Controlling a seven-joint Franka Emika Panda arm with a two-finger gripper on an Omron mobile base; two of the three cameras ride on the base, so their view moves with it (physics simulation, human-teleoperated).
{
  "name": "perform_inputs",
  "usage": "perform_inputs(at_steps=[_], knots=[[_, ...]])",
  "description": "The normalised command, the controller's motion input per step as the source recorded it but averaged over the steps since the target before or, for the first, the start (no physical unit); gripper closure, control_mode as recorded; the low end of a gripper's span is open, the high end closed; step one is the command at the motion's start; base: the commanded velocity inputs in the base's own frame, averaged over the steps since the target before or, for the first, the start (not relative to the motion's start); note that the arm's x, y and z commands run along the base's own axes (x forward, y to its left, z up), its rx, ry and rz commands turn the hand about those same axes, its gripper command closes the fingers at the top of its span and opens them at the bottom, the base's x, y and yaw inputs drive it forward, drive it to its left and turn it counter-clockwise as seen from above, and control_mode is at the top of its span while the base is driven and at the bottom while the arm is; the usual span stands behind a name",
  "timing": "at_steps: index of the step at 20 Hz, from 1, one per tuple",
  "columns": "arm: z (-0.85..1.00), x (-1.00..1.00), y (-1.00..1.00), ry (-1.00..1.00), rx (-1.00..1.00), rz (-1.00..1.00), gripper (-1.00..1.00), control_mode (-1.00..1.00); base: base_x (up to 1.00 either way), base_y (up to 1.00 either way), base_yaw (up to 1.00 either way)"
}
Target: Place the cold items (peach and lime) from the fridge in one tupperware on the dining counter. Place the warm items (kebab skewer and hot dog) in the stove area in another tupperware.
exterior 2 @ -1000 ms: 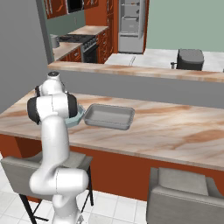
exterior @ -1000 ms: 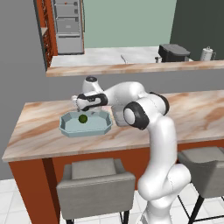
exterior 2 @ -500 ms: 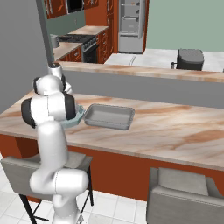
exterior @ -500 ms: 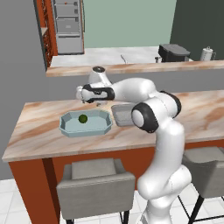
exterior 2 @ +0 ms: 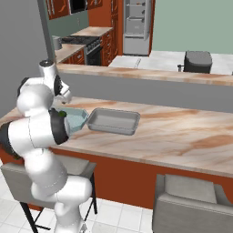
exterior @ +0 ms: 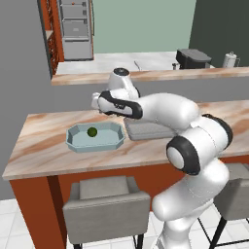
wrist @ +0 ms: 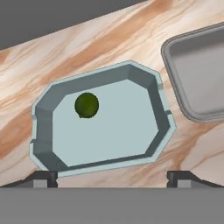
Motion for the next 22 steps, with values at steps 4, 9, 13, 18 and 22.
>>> perform_inputs(at_steps=[4, 9, 13, 18, 22], knots=[[0.19, -1.0, -0.48, -0.07, 0.0, 0.01, -1.0, -1.0, 0.0, 0.0, 0.0], [0.15, -1.0, -0.55, -0.01, 0.0, 0.01, -1.0, -1.0, 0.0, 0.0, 0.0], [0.1, -1.0, -0.58, -0.01, 0.01, 0.0, -1.0, -1.0, 0.0, 0.0, 0.0], [-0.05, -1.0, -0.36, -0.04, 0.01, 0.0, -1.0, -1.0, 0.0, 0.0, 0.0], [-0.24, -0.99, -0.28, -0.04, 0.07, -0.08, -1.0, -1.0, 0.0, 0.0, 0.0]])
